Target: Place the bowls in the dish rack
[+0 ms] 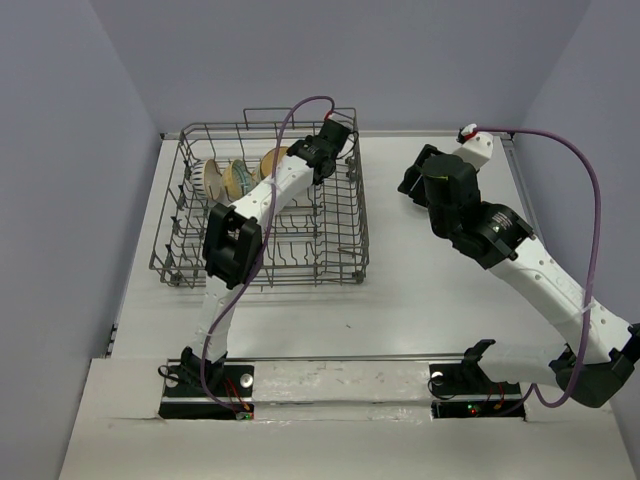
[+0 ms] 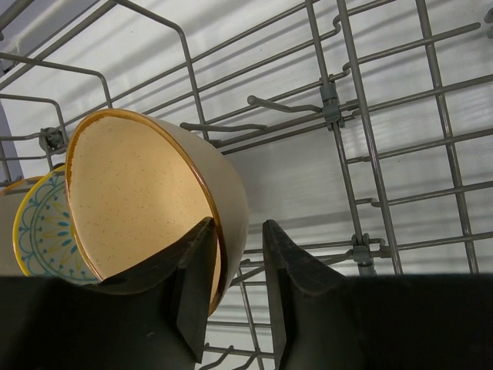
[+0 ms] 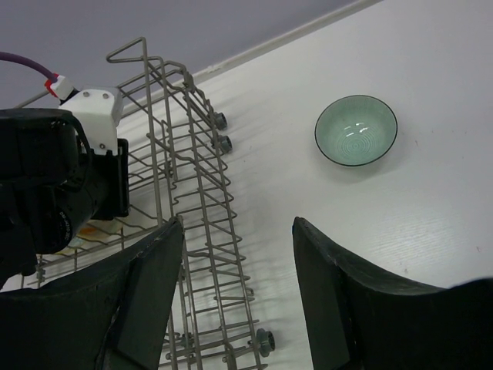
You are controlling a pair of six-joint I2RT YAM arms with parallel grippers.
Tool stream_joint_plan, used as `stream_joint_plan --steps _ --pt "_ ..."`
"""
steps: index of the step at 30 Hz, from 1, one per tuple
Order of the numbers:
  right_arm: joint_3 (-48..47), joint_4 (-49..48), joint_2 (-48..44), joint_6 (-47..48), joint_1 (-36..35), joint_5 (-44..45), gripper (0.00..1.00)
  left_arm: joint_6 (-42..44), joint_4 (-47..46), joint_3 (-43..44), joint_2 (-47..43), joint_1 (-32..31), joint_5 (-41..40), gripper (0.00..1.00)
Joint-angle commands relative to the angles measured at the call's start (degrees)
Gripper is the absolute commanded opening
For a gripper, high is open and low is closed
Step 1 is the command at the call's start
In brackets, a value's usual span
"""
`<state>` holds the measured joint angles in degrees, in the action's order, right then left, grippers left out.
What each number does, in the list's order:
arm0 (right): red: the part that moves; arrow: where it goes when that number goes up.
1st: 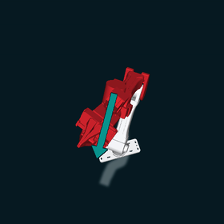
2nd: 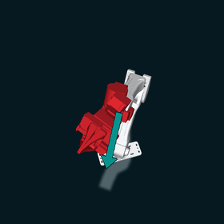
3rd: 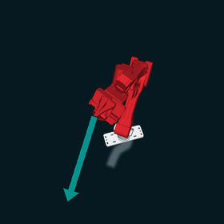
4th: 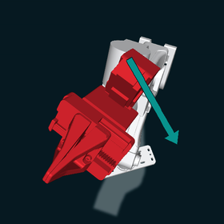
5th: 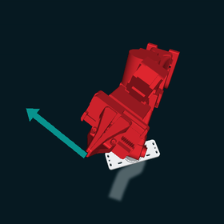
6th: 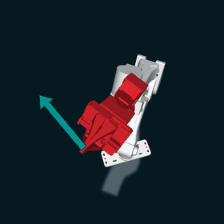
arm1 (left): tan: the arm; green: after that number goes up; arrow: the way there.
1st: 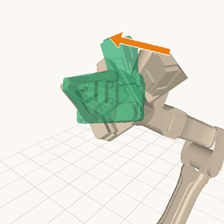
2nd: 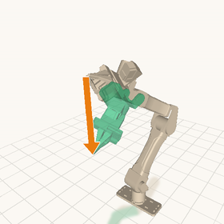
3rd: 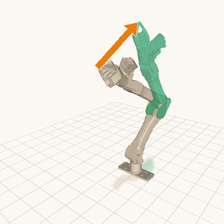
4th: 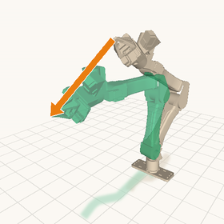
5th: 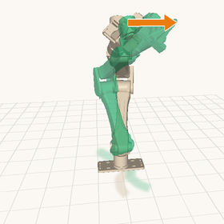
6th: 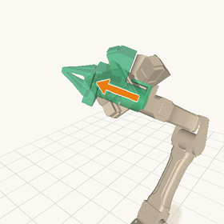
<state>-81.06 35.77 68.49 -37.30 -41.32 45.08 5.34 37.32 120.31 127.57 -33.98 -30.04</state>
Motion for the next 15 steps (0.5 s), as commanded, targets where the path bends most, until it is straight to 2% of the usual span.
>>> stream_joint_plan --steps 1,5,6,9,15 --pt "-1.03 -0.61 -1.52 -0.14 -0.25 2.12 0.65 -0.34 0.56 2.74 -0.83 0.49 -0.81 0.40" --pt "-0.95 -0.52 -1.60 -0.14 -0.25 2.12 0.65 -0.51 0.73 2.91 -0.83 0.40 -1.59 0.20" --pt "-0.95 -0.61 -1.69 -0.23 -0.25 2.20 0.65 -0.42 0.82 3.17 -0.83 0.40 -1.69 0.11" --pt "-0.95 -0.61 -1.60 -0.23 -0.25 2.21 0.64 -0.51 1.26 3.61 -0.92 0.32 -2.21 0.00" --pt "-0.95 -0.79 -1.08 -0.32 -0.25 1.94 0.65 -0.34 1.35 3.79 -2.15 -0.12 -3.62 0.00"
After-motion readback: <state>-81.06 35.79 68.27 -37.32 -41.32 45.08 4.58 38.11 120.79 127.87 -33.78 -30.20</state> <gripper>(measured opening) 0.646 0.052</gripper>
